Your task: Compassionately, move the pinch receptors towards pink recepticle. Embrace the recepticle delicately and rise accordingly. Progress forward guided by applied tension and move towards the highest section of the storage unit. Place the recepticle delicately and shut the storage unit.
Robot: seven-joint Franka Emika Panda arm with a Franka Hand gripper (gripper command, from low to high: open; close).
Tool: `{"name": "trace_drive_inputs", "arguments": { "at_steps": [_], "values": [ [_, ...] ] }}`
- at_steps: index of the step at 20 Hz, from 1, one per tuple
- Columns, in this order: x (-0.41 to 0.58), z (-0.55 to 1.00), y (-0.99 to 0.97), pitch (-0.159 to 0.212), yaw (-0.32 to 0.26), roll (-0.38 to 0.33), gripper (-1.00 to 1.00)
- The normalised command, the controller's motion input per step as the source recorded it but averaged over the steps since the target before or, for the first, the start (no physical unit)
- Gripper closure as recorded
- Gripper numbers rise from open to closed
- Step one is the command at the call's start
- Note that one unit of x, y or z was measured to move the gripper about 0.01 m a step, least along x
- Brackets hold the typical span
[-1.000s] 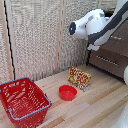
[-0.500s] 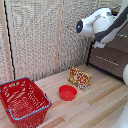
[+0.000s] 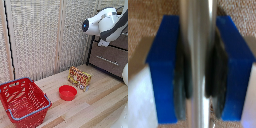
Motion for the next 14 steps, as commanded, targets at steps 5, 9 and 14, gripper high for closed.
{"name": "trace_drive_inputs", "arguments": {
  "at_steps": [5, 9, 14],
  "values": [
    [0.005, 0.06, 0.11, -0.012, 0.039, -0.005, -1.0],
    [0.019, -0.01, 0.58, -0.023, -0.084, -0.074, -1.0],
    [0.069, -0.04, 0.7, 0.051, -0.066, -0.059, -1.0]
  ]
}}
